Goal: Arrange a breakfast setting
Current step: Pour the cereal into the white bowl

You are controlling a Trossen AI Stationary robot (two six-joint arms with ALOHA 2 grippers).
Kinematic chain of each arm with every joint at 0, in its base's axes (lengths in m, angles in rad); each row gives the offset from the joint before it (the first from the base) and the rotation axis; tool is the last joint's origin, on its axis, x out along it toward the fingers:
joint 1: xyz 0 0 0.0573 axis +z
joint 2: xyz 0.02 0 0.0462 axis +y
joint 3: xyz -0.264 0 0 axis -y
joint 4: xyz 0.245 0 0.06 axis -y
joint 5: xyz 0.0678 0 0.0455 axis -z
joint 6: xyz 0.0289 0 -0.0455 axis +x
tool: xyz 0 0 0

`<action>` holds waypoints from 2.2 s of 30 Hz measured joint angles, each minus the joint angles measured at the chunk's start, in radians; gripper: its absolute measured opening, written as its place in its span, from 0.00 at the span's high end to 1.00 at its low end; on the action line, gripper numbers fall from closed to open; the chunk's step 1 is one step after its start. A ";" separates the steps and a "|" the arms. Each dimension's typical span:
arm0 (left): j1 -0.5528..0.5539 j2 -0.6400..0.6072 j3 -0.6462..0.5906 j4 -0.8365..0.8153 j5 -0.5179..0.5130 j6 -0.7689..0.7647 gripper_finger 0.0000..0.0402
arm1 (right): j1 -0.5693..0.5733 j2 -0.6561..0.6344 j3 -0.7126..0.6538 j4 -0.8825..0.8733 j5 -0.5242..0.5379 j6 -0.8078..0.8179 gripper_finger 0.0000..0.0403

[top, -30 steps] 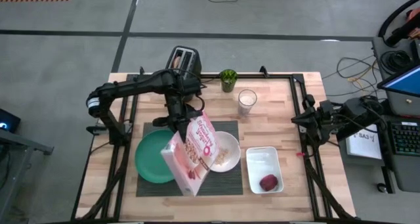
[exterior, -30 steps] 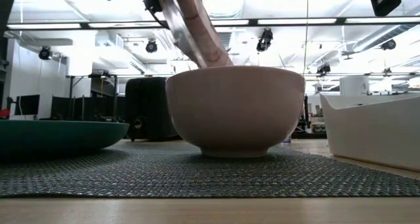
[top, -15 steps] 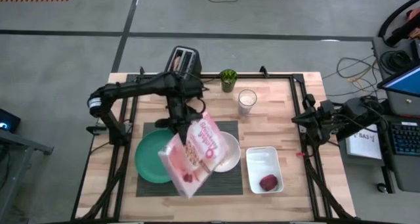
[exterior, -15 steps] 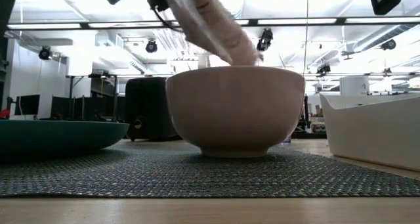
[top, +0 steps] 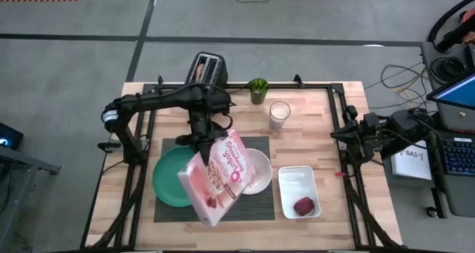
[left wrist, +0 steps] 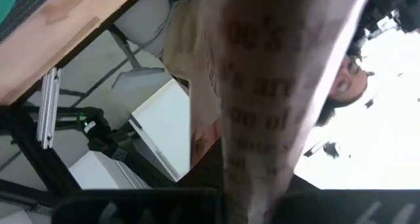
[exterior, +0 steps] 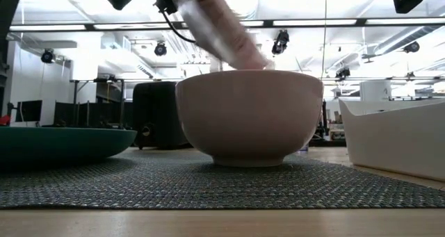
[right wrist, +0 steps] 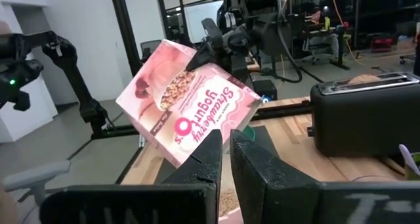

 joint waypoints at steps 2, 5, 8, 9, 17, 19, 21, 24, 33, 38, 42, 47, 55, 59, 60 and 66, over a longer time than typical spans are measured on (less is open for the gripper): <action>0.009 -0.008 0.000 0.000 -0.013 -0.005 1.00 | 0.000 0.000 0.000 0.003 0.000 -0.006 0.94; 0.013 -0.008 0.000 -0.001 -0.025 0.000 1.00 | 0.000 0.000 0.000 0.006 0.000 -0.006 0.94; 0.009 -0.001 -0.002 0.000 -0.026 0.042 1.00 | 0.000 0.000 0.000 0.006 0.000 -0.006 0.94; 0.008 -0.002 -0.002 -0.002 -0.034 0.044 1.00 | 0.000 0.000 0.000 0.006 0.000 -0.005 0.94; 0.002 -0.020 -0.009 0.001 -0.051 0.042 1.00 | 0.000 0.000 0.000 0.006 0.000 0.004 0.94; 0.010 -0.029 -0.008 -0.006 -0.113 0.023 1.00 | 0.000 0.000 0.000 0.006 0.000 0.004 0.94; 0.009 -0.024 -0.009 0.000 -0.128 0.010 1.00 | 0.000 0.000 0.000 0.006 0.000 0.004 0.94; -0.010 -0.014 -0.011 0.000 -0.065 0.043 1.00 | 0.000 0.000 0.000 0.006 0.000 0.004 0.94; -0.016 -0.015 -0.010 -0.006 -0.110 0.028 1.00 | 0.000 0.000 0.000 0.007 0.000 0.004 0.94; -0.018 -0.018 -0.010 0.002 -0.124 0.087 1.00 | 0.000 0.000 0.000 0.007 0.001 0.004 0.94; -0.032 -0.010 -0.010 -0.001 -0.149 0.028 1.00 | 0.000 0.000 0.000 0.008 0.001 0.007 0.94; -0.071 -0.006 -0.011 -0.002 -0.150 0.116 1.00 | 0.000 0.000 0.000 0.014 0.001 0.006 0.94; -0.040 -0.022 -0.011 -0.001 -0.081 0.102 1.00 | 0.000 0.000 0.001 0.025 0.007 0.005 0.94; -0.017 -0.008 -0.014 0.005 -0.138 0.079 1.00 | 0.000 0.000 0.001 0.025 0.007 0.005 0.94; -0.020 -0.006 -0.015 0.006 -0.141 0.084 1.00 | 0.000 0.000 0.001 0.023 0.007 0.004 0.94; -0.031 -0.006 -0.014 0.000 -0.136 0.051 1.00 | 0.000 0.000 0.001 0.020 0.006 0.003 0.94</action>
